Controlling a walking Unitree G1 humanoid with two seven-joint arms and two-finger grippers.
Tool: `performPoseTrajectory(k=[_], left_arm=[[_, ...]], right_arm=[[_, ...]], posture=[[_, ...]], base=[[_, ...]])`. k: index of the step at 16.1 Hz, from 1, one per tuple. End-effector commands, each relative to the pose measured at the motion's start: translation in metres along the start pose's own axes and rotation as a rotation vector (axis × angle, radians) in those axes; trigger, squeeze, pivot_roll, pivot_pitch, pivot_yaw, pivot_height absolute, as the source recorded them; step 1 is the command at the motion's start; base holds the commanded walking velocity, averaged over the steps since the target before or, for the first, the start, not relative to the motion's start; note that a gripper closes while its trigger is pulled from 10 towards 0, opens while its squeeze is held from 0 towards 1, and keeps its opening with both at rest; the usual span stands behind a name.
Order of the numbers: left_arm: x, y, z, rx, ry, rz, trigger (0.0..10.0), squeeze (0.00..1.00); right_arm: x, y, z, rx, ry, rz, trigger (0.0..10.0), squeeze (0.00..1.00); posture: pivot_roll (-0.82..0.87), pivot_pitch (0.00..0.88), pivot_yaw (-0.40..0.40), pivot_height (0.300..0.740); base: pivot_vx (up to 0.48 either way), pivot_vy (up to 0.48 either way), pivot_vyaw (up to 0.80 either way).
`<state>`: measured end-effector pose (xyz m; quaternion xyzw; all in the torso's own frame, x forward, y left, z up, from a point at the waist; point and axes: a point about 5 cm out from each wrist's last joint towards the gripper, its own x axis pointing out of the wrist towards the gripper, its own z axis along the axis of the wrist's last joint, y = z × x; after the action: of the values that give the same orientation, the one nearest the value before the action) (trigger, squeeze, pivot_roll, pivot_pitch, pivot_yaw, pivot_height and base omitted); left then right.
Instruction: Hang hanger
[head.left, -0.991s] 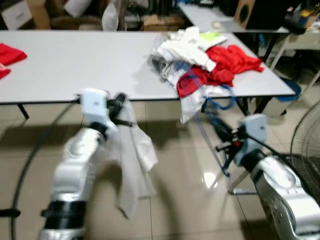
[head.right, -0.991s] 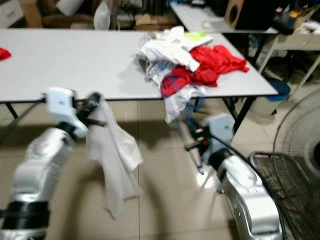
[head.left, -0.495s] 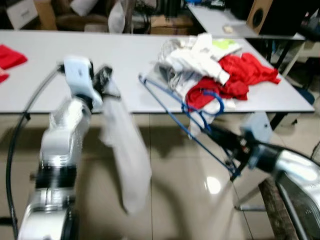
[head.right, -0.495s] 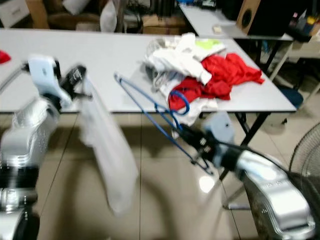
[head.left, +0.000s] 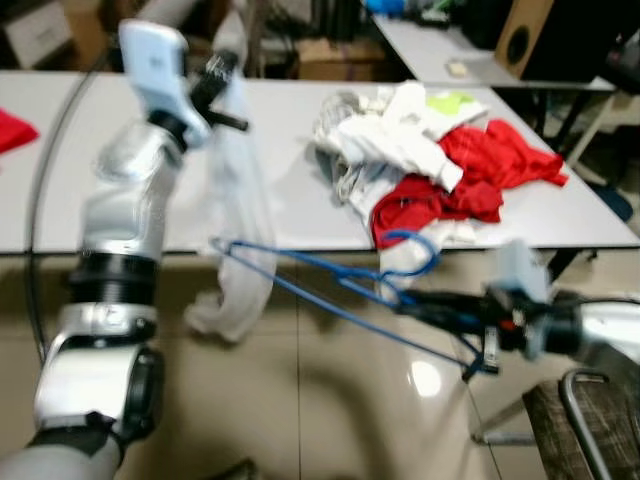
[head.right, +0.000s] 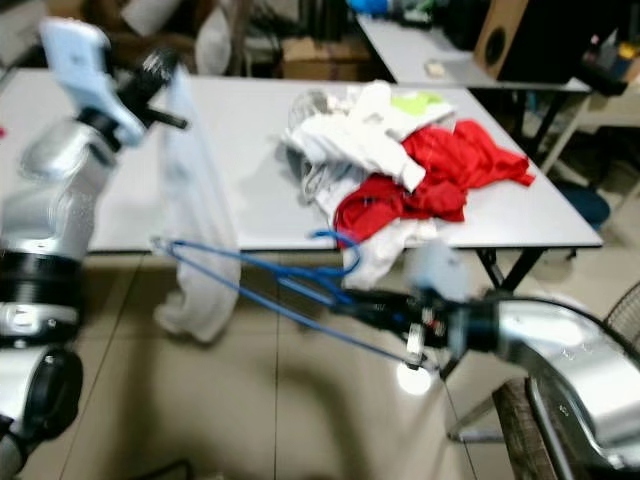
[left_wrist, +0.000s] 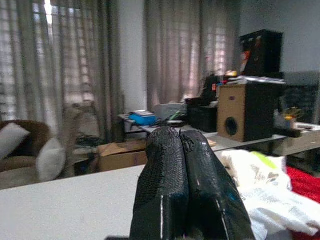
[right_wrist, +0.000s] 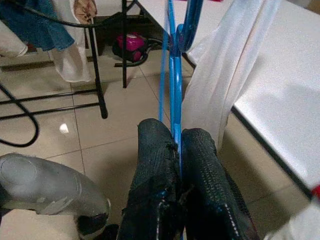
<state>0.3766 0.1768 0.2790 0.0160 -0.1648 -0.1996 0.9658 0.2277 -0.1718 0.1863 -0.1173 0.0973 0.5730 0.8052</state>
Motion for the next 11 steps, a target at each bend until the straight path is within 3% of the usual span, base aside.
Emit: performPoseTrajectory(k=[1,2,5,6,7,9,11], left_arm=[[0.012,-0.021,0.026,-0.008,-0.099,-0.126,10.0,0.00],[0.010,-0.028,0.036,-0.039,-0.137,-0.180,10.0,0.00],[-0.003,-0.032,0.048,-0.033,-0.170,-0.273,10.0,0.00],[-0.015,-0.033,0.057,-0.041,-0.188,-0.335,10.0,0.00],[-0.019,-0.034,0.060,-0.041,-0.193,-0.365,10.0,0.00],[-0.032,-0.040,0.071,-0.061,-0.220,-0.460,10.0,0.00],[-0.036,-0.042,0.076,-0.072,-0.238,-0.506,10.0,0.00]], right_arm=[[0.004,-0.004,0.002,-0.027,0.012,0.006,10.0,0.00],[0.013,-0.009,0.004,-0.051,0.012,0.017,10.0,0.00],[0.024,-0.023,0.007,-0.094,0.015,0.026,10.0,0.00],[0.028,-0.036,0.012,-0.123,0.021,0.020,10.0,0.00],[0.030,-0.042,0.015,-0.147,0.027,0.003,10.0,0.00],[0.037,-0.071,0.031,-0.235,0.022,-0.069,10.0,0.00],[0.042,-0.089,0.047,-0.308,0.038,-0.067,10.0,0.00]], posture=[[-0.17,0.000,-0.015,0.740],[-0.17,0.000,-0.017,0.740],[-0.16,0.000,-0.028,0.740],[-0.15,0.000,-0.041,0.740],[-0.15,0.000,-0.048,0.740],[-0.14,0.000,-0.060,0.740],[-0.13,0.000,-0.061,0.740]], base=[[0.368,0.000,0.00],[0.364,0.000,0.00],[0.366,0.000,0.00],[0.371,0.000,0.00],[0.364,0.000,0.00],[0.362,0.000,0.00],[0.349,0.000,0.00]])
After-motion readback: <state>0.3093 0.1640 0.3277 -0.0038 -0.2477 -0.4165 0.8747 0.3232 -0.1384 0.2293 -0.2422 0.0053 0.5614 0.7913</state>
